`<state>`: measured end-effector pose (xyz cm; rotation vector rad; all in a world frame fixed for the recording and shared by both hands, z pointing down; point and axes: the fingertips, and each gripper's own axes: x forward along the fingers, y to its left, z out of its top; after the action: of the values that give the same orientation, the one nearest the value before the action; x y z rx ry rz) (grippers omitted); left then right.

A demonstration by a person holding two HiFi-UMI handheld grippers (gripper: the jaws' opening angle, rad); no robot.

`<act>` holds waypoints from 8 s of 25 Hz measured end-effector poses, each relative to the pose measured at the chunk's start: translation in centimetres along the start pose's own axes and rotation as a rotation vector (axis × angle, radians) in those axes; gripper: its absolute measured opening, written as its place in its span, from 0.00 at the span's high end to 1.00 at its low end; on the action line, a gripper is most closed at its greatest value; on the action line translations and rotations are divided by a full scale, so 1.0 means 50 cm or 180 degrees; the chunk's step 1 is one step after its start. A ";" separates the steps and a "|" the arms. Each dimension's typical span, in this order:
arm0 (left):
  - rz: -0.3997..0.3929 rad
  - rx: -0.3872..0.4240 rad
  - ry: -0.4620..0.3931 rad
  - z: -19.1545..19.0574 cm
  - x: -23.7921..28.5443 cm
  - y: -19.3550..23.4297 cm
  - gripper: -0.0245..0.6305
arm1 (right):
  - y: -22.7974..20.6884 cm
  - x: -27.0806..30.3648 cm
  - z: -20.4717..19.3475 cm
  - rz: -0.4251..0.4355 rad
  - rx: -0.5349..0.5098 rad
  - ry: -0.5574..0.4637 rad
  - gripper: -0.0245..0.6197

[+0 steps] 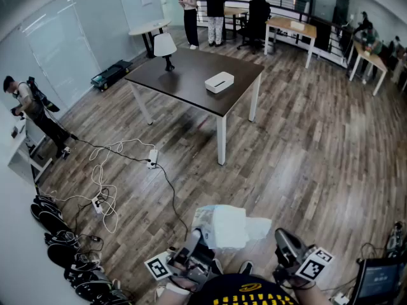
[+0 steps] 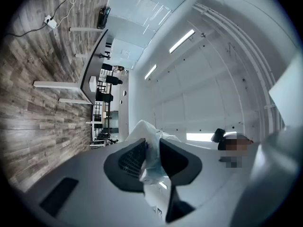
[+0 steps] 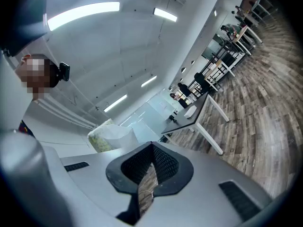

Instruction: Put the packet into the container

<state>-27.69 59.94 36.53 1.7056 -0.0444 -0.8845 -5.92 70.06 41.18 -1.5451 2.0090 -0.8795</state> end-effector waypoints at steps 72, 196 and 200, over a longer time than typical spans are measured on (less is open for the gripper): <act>0.1683 0.2666 0.0820 0.263 0.510 0.421 0.80 | -0.220 0.644 0.269 0.0486 -0.1626 0.0767 0.81; 0.3557 0.2956 0.2290 0.902 1.134 1.383 0.76 | -1.040 1.777 0.545 0.0953 -0.2811 0.2390 0.81; 0.3633 0.2951 0.2412 0.891 1.128 1.398 0.76 | -1.051 1.773 0.538 0.0904 -0.2945 0.2442 0.81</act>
<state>15.47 -26.48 63.43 2.2628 -0.9217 0.7715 24.28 -29.77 62.74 -1.3264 3.4299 -0.4449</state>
